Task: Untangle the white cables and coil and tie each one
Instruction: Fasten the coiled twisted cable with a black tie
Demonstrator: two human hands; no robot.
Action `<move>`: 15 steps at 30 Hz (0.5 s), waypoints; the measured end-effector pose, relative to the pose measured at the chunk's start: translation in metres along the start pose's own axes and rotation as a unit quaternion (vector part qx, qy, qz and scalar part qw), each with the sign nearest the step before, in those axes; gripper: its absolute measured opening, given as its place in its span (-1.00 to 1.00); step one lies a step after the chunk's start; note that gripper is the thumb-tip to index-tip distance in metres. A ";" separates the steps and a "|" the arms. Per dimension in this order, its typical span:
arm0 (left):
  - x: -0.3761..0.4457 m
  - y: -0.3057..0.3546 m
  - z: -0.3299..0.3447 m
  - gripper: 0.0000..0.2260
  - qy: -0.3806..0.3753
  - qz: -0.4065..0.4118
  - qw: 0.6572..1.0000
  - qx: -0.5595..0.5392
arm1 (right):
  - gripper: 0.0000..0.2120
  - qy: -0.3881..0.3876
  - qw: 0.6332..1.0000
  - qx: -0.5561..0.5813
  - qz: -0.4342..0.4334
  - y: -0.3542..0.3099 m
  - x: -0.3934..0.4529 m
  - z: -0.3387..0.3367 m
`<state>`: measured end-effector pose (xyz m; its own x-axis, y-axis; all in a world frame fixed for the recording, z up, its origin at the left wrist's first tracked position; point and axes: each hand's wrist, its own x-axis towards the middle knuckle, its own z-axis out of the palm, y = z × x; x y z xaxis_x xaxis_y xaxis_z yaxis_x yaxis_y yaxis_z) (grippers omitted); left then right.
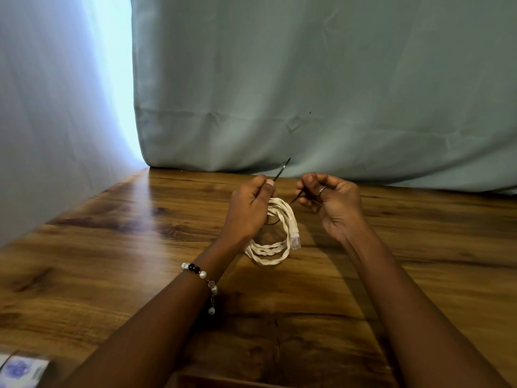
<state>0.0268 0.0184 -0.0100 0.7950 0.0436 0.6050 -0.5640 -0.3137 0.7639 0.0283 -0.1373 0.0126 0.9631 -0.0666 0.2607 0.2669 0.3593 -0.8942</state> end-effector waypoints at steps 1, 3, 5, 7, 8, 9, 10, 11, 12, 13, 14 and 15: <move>-0.001 0.002 0.001 -0.73 -0.018 -0.007 1.000 -0.019 | -0.85 0.009 1.000 0.017 -0.010 -0.002 0.001 -0.002; -0.003 0.005 0.002 -0.74 -0.051 -0.019 0.997 -0.048 | -0.76 0.010 0.998 0.035 -0.042 -0.005 0.002 -0.003; -0.005 0.008 0.003 -0.75 -0.075 -0.028 0.995 -0.064 | -0.75 -0.019 0.997 0.011 -0.079 -0.009 0.002 -0.004; -0.005 0.008 0.004 -0.76 -0.084 -0.022 0.995 -0.055 | -0.78 -0.060 0.990 -0.052 -0.117 -0.011 0.001 -0.004; -0.005 0.009 0.004 -0.76 -0.086 -0.015 0.995 -0.045 | -0.80 -0.078 0.983 -0.092 -0.136 -0.012 0.000 -0.003; -0.005 0.009 0.004 -0.76 -0.088 -0.007 0.996 -0.032 | -0.82 -0.093 0.976 -0.128 -0.152 -0.012 0.000 -0.002; -0.006 0.010 0.004 -0.76 -0.089 0.003 0.996 -0.018 | -0.84 -0.105 0.969 -0.153 -0.164 -0.011 0.000 -0.001; -0.006 0.010 0.004 -0.76 -0.090 0.010 0.996 -0.008 | -0.85 -0.113 0.964 -0.167 -0.171 -0.011 0.000 0.000; -0.006 0.011 0.004 -0.76 -0.089 0.014 0.996 0.000 | -0.87 -0.118 0.962 -0.172 -0.176 -0.010 -0.001 0.000; -0.006 0.011 0.004 -0.76 -0.089 0.017 0.996 0.006 | -0.88 -0.120 0.961 -0.173 -0.180 -0.010 -0.001 0.000; -0.007 0.012 0.005 -0.75 -0.088 0.019 0.996 0.011 | -0.88 -0.119 0.960 -0.174 -0.184 -0.010 -0.001 -0.001; -0.007 0.012 0.006 -0.73 -0.089 0.021 0.996 0.015 | -0.89 -0.117 0.958 -0.179 -0.188 -0.011 0.000 -0.002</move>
<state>0.0155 0.0089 -0.0065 0.7994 -0.1380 0.5847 -0.5927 -0.3407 0.7298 0.0250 -0.1426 0.0217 0.7733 0.0978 0.6264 0.6290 0.0054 -0.7774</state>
